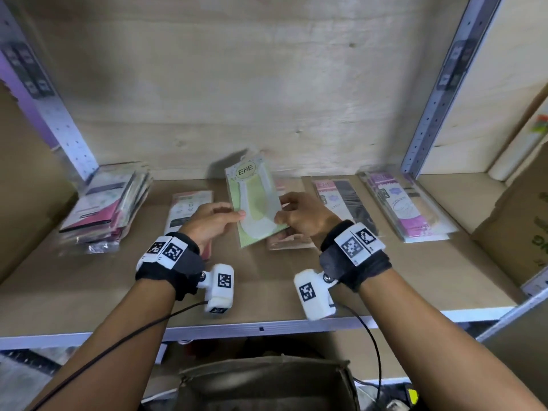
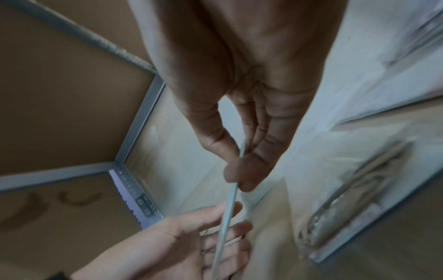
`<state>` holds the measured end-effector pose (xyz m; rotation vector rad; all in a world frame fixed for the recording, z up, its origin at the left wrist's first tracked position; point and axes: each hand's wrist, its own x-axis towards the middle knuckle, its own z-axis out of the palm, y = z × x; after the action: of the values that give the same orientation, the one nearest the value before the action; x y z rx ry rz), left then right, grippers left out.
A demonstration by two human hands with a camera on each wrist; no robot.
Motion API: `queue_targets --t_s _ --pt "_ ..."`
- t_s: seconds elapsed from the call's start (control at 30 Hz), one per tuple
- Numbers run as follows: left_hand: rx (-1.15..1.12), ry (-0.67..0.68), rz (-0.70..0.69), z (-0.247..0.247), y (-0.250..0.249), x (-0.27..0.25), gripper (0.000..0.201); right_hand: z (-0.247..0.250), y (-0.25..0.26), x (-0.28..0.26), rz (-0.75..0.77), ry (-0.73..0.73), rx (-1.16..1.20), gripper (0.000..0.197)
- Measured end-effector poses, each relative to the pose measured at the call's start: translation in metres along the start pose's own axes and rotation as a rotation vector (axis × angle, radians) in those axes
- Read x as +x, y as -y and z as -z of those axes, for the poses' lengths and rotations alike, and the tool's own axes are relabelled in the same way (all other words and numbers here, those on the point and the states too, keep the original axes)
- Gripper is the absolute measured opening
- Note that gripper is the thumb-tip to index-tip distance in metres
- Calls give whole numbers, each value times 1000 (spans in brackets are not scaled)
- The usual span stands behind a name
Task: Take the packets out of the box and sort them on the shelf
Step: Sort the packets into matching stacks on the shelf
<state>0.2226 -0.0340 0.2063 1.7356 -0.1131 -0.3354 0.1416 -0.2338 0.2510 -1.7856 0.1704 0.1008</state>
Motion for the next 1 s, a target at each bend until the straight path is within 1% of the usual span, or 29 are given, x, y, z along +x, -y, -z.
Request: queue_targets --t_s 0.07,0.13,0.27,0.33,0.4,0.47,0.53,0.57,0.6,0.63,0.67,0.73,0.77,0.83,0.87,1.0 --pt "-6 -39 31 7 3 6 35 -11 6 10 -30 -14 -73 45" --pt "-6 -74 46 16 4 10 35 -22 10 19 -63 -29 -139 53" --pt "108 -151 33 32 7 15 22 -43 12 30 -99 -61 -390 53" --pt "166 -161 34 40 10 17 21 -55 13 36 -119 -45 -502 51" --pt "197 -154 43 47 10 16 21 -67 14 42 -151 -17 -521 45" --pt "274 -148 52 52 9 15 24 -78 13 49 -171 -9 -567 44" --pt "364 -157 57 57 8 15 15 -85 11 53 -182 4 -638 42" --pt "401 -162 63 58 7 15 22 -88 10 55 -194 8 -660 39" --pt "430 -157 56 59 6 15 33 -90 9 56 -207 9 -677 37" --pt "448 -148 61 59 5 15 37 -91 8 57 -216 6 -695 35" --pt "455 -137 60 59 5 15 35 -92 8 58 -227 4 -709 34" --pt "449 -112 73 61 7 16 22 -94 9 58 -228 -3 -743 35" --pt "442 -103 75 62 8 16 23 -94 10 59 -217 -8 -771 34" --pt "410 -105 105 62 9 17 47 -94 13 58 -185 -23 -818 25" --pt "397 -110 114 61 9 16 55 -93 13 57 -176 -30 -836 22" --pt "347 -114 123 59 8 16 60 -94 14 58 -178 -37 -856 21"
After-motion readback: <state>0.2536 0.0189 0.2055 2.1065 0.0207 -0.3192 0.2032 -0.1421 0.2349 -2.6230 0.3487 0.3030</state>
